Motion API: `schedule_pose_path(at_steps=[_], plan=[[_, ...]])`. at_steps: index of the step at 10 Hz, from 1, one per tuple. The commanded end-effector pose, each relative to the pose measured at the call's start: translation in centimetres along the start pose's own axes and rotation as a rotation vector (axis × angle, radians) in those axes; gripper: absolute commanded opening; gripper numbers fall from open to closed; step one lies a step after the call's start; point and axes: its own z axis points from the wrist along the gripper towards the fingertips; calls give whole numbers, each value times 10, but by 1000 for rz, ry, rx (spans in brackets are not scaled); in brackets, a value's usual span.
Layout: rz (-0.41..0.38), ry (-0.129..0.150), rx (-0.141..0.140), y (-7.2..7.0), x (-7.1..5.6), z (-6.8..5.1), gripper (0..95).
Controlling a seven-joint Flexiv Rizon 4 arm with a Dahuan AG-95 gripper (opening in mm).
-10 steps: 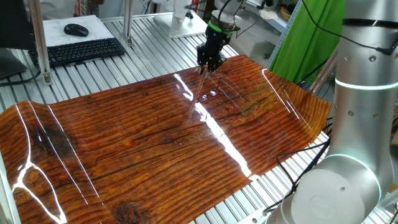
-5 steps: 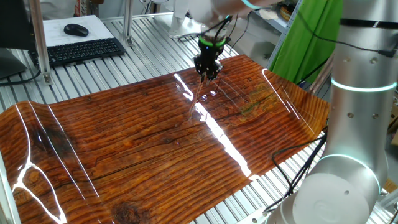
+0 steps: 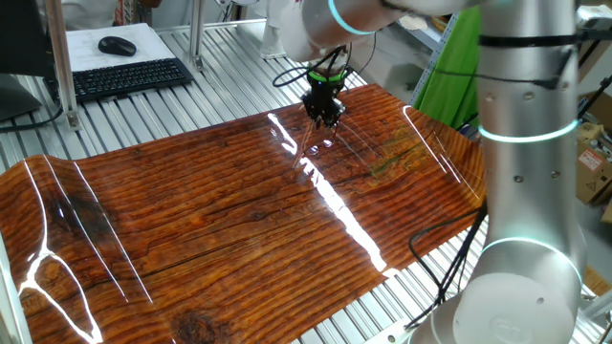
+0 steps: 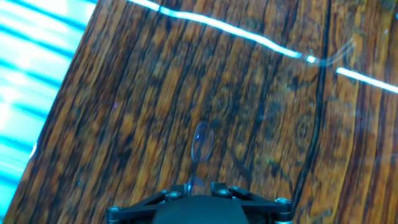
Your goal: Unfold the leg of the glasses (with one hand)
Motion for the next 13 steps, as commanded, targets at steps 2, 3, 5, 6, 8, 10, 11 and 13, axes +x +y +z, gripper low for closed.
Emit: schedule_pose_path(at_steps=[2,3,5,6,8,10,11,13], plan=[[-1,7,4,3,1,12,190],[0,-1,8,2,0,17,190],[-2,13,4,0,-6,24,190],[0,14,2,-1,-9,28,190],[16,16,-1,-1,-9,34,190],[28,14,-6,0,-9,36,190],[30,12,-8,0,-8,38,190],[30,8,-22,0,-8,40,190]])
